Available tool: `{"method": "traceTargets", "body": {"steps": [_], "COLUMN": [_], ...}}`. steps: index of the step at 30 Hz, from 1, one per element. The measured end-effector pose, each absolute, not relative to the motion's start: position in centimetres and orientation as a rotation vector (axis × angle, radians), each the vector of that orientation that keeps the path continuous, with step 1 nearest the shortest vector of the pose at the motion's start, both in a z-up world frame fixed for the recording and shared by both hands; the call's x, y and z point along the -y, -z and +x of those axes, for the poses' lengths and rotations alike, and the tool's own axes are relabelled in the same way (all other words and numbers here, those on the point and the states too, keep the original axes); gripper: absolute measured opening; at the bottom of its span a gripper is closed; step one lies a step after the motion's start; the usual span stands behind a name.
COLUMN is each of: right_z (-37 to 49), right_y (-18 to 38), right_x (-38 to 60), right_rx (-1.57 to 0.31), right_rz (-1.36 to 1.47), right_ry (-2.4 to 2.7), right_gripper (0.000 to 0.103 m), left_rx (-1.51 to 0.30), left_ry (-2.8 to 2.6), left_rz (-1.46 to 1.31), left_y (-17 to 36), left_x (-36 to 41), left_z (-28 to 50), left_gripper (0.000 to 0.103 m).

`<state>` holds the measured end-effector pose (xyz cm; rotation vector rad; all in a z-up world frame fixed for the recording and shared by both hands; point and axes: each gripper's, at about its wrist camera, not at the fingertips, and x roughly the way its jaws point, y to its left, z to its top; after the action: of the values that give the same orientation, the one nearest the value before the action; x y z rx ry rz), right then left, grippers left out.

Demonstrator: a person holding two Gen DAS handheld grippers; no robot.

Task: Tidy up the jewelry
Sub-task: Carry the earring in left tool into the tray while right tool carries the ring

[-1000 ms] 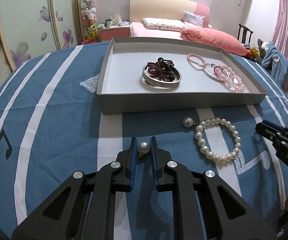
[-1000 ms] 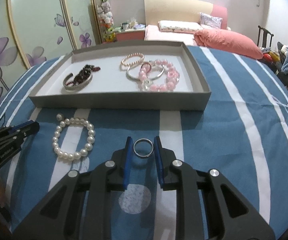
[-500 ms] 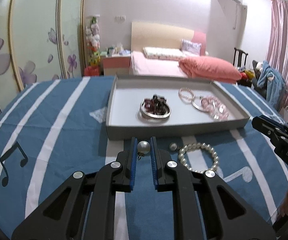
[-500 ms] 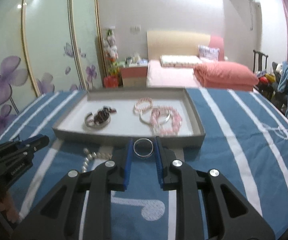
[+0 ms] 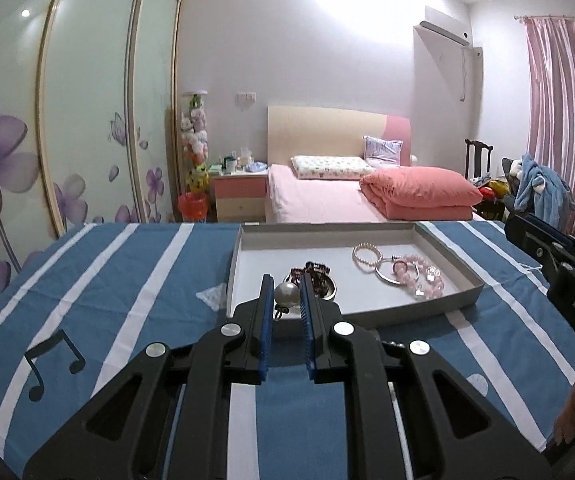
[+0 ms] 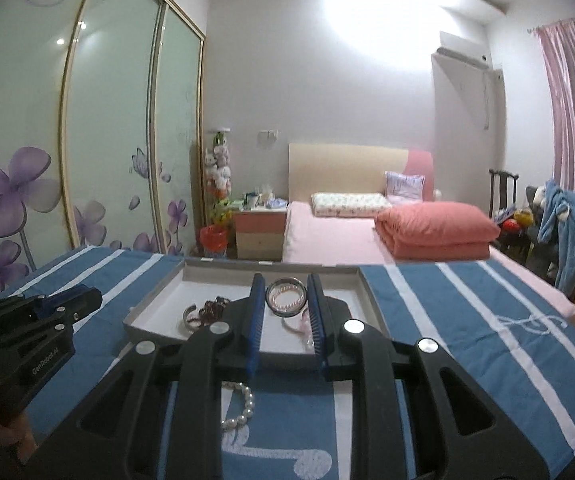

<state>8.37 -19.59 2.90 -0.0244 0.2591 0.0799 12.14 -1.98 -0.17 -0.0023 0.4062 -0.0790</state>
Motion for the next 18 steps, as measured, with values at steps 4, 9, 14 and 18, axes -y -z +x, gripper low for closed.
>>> {"method": "traceTargets", "body": {"steps": [4,9,14,18], "right_z": [8.36,8.57,8.80,8.93], "right_y": [-3.17,-3.35,-3.33,-3.34], "right_x": [19.61,19.94,20.29,20.30], "right_rx": [-0.228,-0.214,-0.212,-0.211], "right_rz": [-0.028,-0.015,-0.011,-0.011], "right_ry": [-0.065,-0.056,-0.054,-0.054], "right_gripper": [0.022,0.022,0.022,0.022], "left_rx": [-0.387,-0.375,-0.369,-0.366], "left_ry": [0.077,0.080,0.082,0.084], "left_rz": [0.002,0.008,0.012,0.019], "left_y": [-0.22,-0.36,-0.47,-0.63], "left_x": [2.34,2.67,2.76,2.90], "left_z": [12.19,12.30,12.40,12.80], "left_gripper": [0.014,0.014,0.014,0.014]}}
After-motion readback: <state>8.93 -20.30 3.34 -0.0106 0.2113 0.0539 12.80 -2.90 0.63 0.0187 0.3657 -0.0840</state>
